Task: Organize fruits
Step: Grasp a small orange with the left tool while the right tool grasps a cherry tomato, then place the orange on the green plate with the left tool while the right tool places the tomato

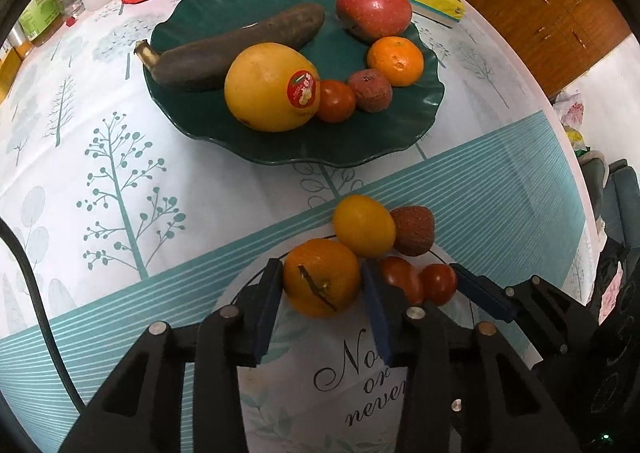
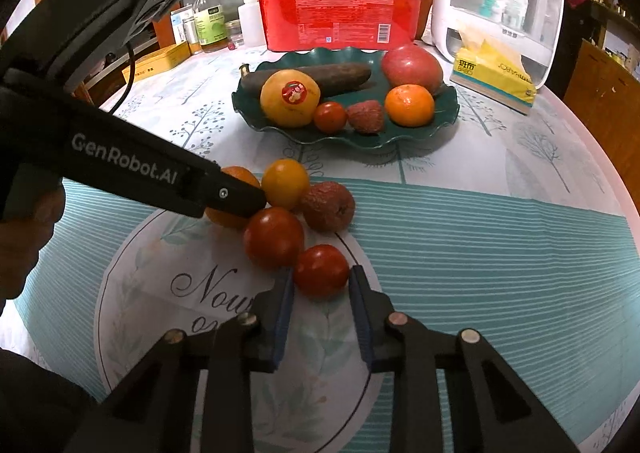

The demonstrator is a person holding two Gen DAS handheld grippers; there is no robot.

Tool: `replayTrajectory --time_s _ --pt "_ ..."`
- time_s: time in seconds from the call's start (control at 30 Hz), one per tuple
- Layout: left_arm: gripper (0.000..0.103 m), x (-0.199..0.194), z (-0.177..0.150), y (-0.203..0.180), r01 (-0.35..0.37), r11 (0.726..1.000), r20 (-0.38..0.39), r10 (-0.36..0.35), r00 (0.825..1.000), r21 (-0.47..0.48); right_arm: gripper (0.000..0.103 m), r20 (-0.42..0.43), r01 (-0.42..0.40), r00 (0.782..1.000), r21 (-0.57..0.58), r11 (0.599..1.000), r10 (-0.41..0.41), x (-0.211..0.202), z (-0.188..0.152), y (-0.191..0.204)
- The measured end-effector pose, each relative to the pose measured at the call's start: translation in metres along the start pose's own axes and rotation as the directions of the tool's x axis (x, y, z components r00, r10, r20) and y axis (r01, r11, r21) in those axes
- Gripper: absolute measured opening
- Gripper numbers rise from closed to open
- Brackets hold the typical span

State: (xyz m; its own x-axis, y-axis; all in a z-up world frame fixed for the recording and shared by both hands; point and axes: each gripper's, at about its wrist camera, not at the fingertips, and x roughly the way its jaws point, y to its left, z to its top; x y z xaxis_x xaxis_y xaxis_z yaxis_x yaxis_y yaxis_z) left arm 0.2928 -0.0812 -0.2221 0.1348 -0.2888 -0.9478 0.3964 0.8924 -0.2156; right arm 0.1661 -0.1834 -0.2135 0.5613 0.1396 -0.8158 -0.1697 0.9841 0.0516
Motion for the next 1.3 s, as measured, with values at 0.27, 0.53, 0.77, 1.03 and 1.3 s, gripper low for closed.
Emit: replayTrajectory --time_s 0.27,0.53,0.77,1.03,1.3 --pt "0.038 -0.009 -0.01 0.008 -0.004 0.999 0.008 0.005 1.0 -0.036 0.028 -0.002 0.006 1.0 0.007 1.0 -0.006 -0.002 0.0 -0.001" --pt "0.038 -0.032 -0.013 0.026 -0.041 0.996 0.046 0.045 0.998 -0.078 0.028 0.015 0.025 1.0 0.017 1.0 -0.025 -0.013 0.006 -0.006" --pt "0.038 -0.063 -0.002 0.049 -0.093 0.989 0.121 0.108 0.987 -0.118 0.028 0.066 0.049 0.997 -0.002 0.999 -0.048 -0.025 0.028 -0.009" --pt "0.038 -0.095 0.029 0.07 -0.137 0.98 0.211 0.165 0.963 -0.143 0.028 0.127 0.06 0.99 -0.048 0.997 -0.054 -0.027 0.067 -0.009" --pt "0.038 -0.11 0.068 0.079 -0.148 0.974 0.291 0.194 0.937 -0.171 0.028 0.148 0.025 0.989 -0.048 0.999 -0.017 -0.01 0.104 -0.011"
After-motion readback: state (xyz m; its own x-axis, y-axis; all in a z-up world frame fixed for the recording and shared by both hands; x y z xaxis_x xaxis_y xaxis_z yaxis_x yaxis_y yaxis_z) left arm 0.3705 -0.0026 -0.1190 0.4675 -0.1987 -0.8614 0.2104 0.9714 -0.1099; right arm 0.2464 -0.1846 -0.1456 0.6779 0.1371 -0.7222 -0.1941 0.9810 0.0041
